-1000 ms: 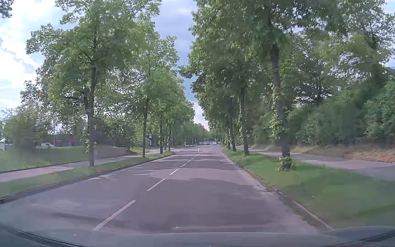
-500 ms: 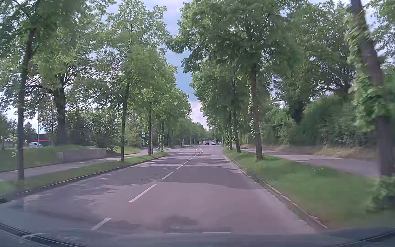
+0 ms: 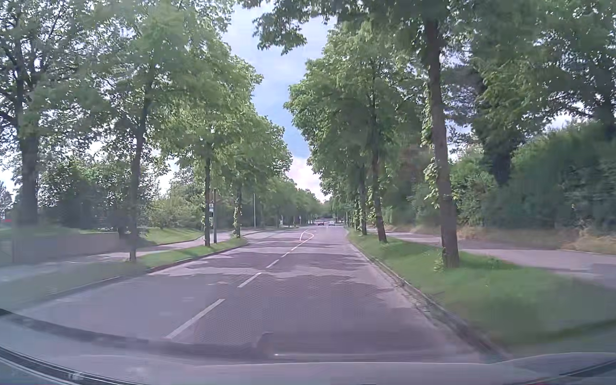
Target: Follow the waypoints while adhering to traffic rules and regulations
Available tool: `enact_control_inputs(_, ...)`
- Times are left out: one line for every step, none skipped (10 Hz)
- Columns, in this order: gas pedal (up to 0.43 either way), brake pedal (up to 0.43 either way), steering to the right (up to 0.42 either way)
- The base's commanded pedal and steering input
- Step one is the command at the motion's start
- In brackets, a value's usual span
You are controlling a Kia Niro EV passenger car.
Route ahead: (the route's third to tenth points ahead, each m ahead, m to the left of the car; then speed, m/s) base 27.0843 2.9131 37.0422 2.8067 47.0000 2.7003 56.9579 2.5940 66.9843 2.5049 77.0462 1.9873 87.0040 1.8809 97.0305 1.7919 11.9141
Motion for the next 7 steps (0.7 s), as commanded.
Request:
enact_control_inputs(0.0,0.018,0.001)
enact_control_inputs(0.0,0.018,0.001)
enact_control_inputs(0.0,0.018,0.001)
enact_control_inputs(0.0,0.018,0.0)
enact_control_inputs(0.0,0.018,0.0)
enact_control_inputs(0.0,0.018,-0.003)
enact_control_inputs(0.0,0.018,-0.006)
